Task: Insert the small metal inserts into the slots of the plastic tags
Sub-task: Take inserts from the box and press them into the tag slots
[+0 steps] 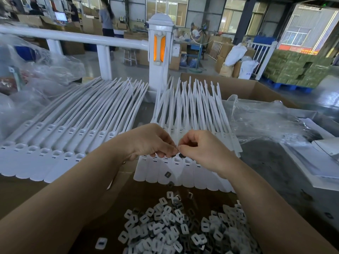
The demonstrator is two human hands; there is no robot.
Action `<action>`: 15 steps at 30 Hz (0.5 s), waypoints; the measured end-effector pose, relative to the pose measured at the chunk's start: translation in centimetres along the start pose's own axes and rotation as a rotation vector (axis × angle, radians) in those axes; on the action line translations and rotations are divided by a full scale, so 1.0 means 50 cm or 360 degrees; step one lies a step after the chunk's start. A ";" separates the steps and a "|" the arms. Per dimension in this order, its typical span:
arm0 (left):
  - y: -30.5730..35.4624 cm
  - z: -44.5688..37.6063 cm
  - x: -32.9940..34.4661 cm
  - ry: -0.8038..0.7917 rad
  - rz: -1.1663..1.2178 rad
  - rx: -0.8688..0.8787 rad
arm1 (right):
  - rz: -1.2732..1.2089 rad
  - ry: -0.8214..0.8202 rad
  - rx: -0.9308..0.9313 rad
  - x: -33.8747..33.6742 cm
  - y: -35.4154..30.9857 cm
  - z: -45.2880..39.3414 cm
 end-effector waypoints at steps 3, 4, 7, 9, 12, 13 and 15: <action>-0.003 -0.003 0.003 0.0033 -0.0055 0.0004 | 0.0033 -0.0059 0.0078 0.009 0.010 0.002; -0.006 -0.005 0.001 0.0072 -0.0074 -0.0002 | 0.0046 -0.0059 0.0108 0.011 0.015 0.004; -0.017 -0.012 -0.011 0.0238 -0.0148 -0.0008 | 0.0115 -0.0015 0.0191 0.013 0.031 0.007; -0.023 -0.015 -0.016 0.0284 -0.0190 -0.0011 | 0.0148 -0.0004 0.0220 0.017 0.037 0.008; -0.030 -0.018 -0.014 0.0263 -0.0233 -0.0033 | 0.0220 0.0006 0.0251 0.022 0.041 0.009; -0.030 -0.019 -0.013 0.0252 -0.0244 -0.0034 | 0.0250 0.0005 0.0249 0.024 0.041 0.009; -0.031 -0.021 -0.011 0.0241 -0.0253 -0.0037 | 0.0296 0.0000 0.0250 0.026 0.041 0.010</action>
Point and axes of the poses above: each hand's wrist, its own z-axis away from the middle knuckle, its own x-axis out of the palm, y = z × x, the point moved 7 cm from there along -z, towards the middle knuckle, and after that the axes turned 11 degrees about -x, right-handed, at the moved point
